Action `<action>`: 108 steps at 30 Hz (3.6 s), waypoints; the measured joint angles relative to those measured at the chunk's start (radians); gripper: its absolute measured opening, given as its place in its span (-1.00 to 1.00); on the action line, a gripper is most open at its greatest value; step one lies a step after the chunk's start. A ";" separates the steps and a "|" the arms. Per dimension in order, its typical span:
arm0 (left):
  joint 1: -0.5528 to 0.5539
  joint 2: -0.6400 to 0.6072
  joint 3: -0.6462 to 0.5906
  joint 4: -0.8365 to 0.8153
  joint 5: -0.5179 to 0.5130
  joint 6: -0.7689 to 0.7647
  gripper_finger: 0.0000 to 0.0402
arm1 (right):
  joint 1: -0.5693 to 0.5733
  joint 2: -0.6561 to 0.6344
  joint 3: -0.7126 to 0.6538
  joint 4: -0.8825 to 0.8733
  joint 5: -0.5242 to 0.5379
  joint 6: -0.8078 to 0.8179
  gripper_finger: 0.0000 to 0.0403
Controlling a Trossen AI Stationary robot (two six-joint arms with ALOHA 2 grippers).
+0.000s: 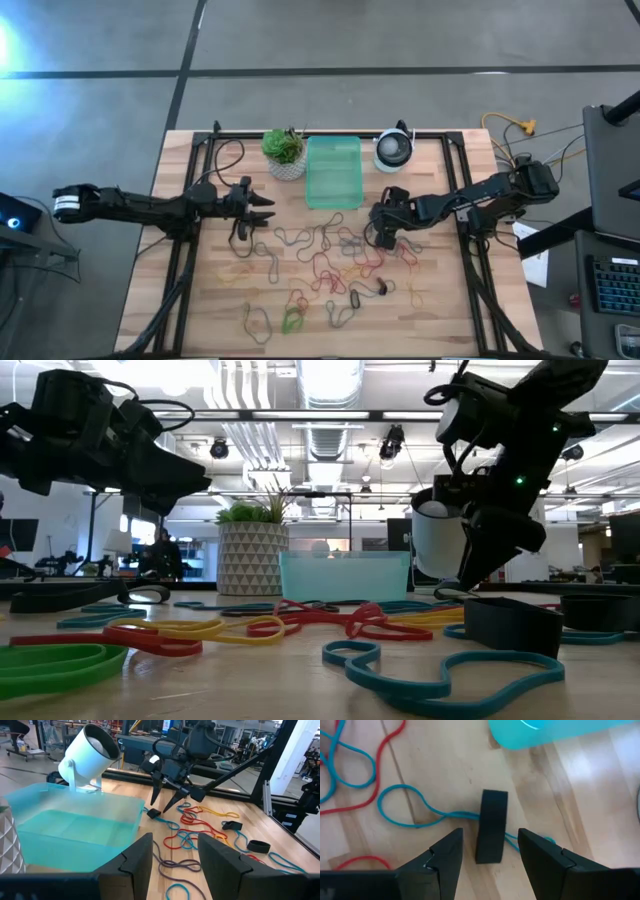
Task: Pick and place rubber bands into bin
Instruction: Put the black rubber band into the green bin
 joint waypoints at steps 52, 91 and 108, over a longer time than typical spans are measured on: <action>0.000 -0.004 0.001 -0.001 0.000 0.000 -0.30 | -0.027 0.000 -0.047 0.109 -0.006 0.006 -0.82; 0.000 -0.004 0.001 -0.002 0.000 0.000 -0.30 | 0.020 -0.134 0.202 -0.025 0.062 -0.180 -0.96; 0.000 -0.004 0.001 0.021 0.000 -0.001 -0.30 | -0.230 0.123 0.296 0.188 -0.088 -0.319 -0.91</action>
